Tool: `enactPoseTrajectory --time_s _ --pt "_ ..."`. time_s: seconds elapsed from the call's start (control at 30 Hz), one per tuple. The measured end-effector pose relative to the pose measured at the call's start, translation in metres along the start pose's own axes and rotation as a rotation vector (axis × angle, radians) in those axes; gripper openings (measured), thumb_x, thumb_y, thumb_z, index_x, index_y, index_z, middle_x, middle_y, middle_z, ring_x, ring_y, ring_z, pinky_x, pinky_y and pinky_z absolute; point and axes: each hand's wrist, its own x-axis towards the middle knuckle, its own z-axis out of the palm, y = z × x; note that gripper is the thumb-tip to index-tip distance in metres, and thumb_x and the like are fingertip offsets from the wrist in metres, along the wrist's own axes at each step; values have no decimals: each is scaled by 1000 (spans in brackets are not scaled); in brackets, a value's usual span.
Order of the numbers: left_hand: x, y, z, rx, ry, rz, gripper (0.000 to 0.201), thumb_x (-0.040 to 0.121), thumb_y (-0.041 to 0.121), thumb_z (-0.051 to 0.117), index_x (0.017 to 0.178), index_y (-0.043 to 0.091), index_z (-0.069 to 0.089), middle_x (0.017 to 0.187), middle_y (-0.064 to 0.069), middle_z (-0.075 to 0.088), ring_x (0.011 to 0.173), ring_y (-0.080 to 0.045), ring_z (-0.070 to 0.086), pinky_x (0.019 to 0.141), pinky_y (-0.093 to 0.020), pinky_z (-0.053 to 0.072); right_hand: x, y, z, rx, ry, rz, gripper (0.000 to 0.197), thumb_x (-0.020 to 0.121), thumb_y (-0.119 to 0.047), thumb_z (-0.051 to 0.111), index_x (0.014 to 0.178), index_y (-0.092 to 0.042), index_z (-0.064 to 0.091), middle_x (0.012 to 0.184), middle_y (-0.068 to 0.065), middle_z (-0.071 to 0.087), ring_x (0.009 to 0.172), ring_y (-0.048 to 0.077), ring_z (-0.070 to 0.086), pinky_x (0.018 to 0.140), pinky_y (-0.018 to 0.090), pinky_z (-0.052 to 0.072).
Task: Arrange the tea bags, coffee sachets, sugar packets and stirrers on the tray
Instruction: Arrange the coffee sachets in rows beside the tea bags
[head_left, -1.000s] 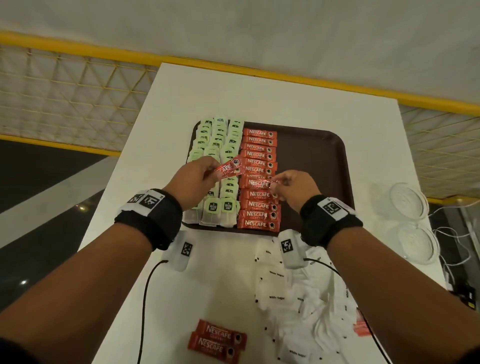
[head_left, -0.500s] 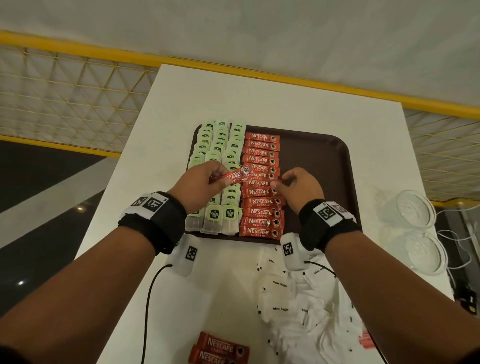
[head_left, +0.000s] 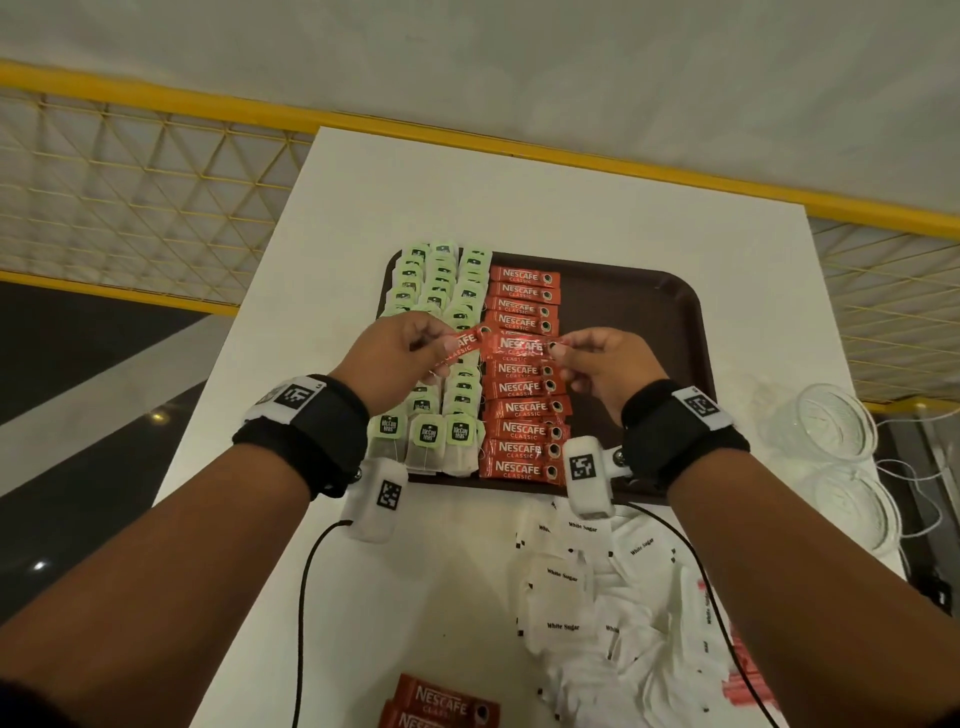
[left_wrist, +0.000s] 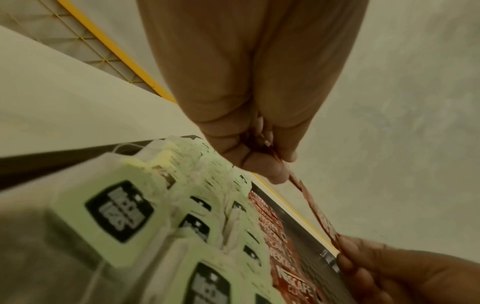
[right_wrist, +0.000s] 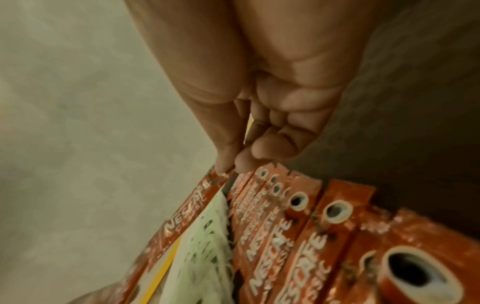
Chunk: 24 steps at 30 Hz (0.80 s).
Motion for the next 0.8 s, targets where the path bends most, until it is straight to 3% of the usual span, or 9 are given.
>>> enactPoseTrajectory --time_s 0.17,0.23,0.43,0.6,0.67,0.73,0.8 --pt "4 -7 -7 27 27 -40 20 100 10 49 113 7 64 94 -7 71 72 -4 67 64 -16 55 9 11 -3 -181 24 63 6 90 -19 67 95 -18 66 86 0 69 67 8 57 58 20 47" --pt "5 -7 -8 25 20 -49 23 99 7 47 112 9 66 93 -7 72 73 -5 67 65 -15 55 12 13 1 -244 40 58 3 89 -21 68 91 -20 65 85 -4 67 67 7 57 57 20 43" --pt "7 -1 -7 -27 14 -29 20 98 8 52 109 13 69 92 -5 72 84 -16 71 76 -20 59 26 15 7 -385 130 50 18 81 -25 77 86 -18 62 86 -5 63 79 10 60 67 25 45" --pt "10 0 -4 -86 -41 -45 21 96 7 59 116 8 67 107 -10 70 88 -21 74 78 -28 61 27 12 4 -459 219 -1 26 80 -34 77 92 -19 59 87 -5 61 82 13 60 73 29 49" --pt "11 2 -2 -71 -62 -27 20 96 7 60 115 10 66 104 -11 70 84 -18 74 74 -29 61 21 0 6 -469 176 -90 22 88 -41 67 92 -21 61 89 -6 63 84 10 60 75 28 48" --pt "14 6 3 -68 -68 -11 19 96 8 60 113 11 66 101 -11 69 82 -16 74 71 -26 61 11 -15 11 -404 37 -154 23 93 -45 58 94 -22 64 94 -6 66 83 7 60 74 25 48" --pt "16 10 7 -65 -67 -7 19 95 8 61 114 9 65 100 -12 69 83 -18 74 69 -23 60 4 -26 16 -305 -125 -159 21 92 -39 62 99 -20 67 95 -4 68 75 5 61 66 20 48"
